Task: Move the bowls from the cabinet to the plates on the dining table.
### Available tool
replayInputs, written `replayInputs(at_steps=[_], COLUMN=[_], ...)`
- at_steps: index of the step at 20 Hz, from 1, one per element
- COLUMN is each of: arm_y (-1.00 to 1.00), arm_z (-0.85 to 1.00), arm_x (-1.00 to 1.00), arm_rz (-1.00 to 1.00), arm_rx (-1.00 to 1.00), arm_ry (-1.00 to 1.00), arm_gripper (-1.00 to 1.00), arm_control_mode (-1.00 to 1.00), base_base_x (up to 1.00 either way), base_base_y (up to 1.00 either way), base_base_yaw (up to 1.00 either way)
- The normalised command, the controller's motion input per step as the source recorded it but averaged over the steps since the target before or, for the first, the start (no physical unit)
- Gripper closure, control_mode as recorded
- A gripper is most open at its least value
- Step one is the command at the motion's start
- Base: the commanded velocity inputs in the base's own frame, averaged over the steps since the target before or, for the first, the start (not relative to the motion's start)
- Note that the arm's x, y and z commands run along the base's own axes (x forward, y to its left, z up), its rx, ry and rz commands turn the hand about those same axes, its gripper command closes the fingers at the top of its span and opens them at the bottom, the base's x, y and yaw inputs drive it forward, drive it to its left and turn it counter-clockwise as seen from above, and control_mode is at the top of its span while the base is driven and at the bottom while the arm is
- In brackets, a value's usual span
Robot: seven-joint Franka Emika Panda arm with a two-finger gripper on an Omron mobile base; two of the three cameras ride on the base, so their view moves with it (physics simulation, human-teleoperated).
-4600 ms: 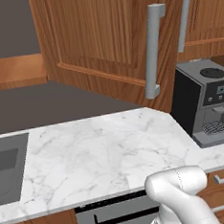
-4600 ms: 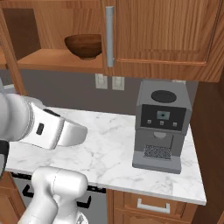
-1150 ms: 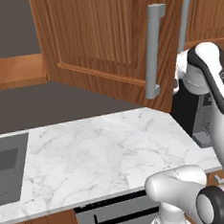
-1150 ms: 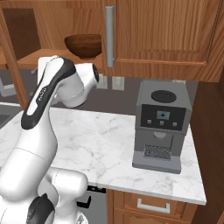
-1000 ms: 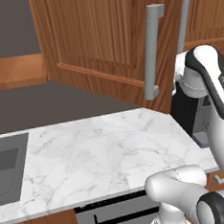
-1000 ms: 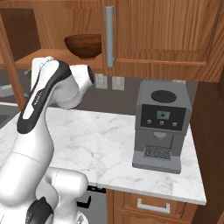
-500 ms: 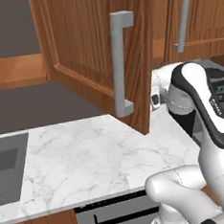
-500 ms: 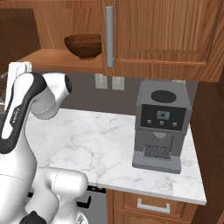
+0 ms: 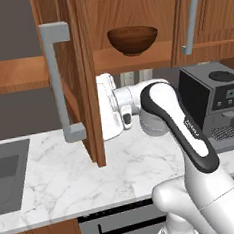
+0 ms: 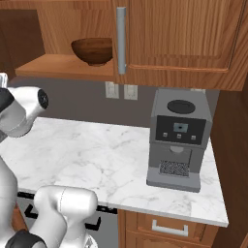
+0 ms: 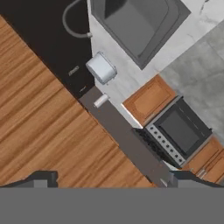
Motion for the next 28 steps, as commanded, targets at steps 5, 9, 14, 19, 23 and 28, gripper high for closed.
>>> replayInputs(at_steps=[5, 9, 14, 19, 23, 28], arm_y=[0.77, 0.53, -0.26, -0.92, -0.93, -0.81], arm_z=[-0.06, -0.05, 0.03, 0.17, 0.19, 0.12], arm_x=[0.0, 0.0, 0.0, 0.0, 0.0, 0.0], arm_rz=[-0.04, -0.03, 0.01, 0.0, 0.0, 0.01], arm_rx=[-0.1, -0.12, -0.02, 0.0, 0.0, -0.03], arm_ry=[-0.01, 0.0, 0.0, 0.0, 0.01, 0.0], arm_gripper=[-1.0, -1.0, -1.0, -1.0, -1.0, -1.0], arm_control_mode=[-1.0, -1.0, -1.0, -1.0, -1.0, -1.0], base_base_x=[0.0, 0.0, 0.0, 0.0, 0.0, 0.0], base_base_y=[0.0, 0.0, 0.0, 0.0, 0.0, 0.0], base_base_yaw=[0.0, 0.0, 0.0, 0.0, 0.0, 0.0])
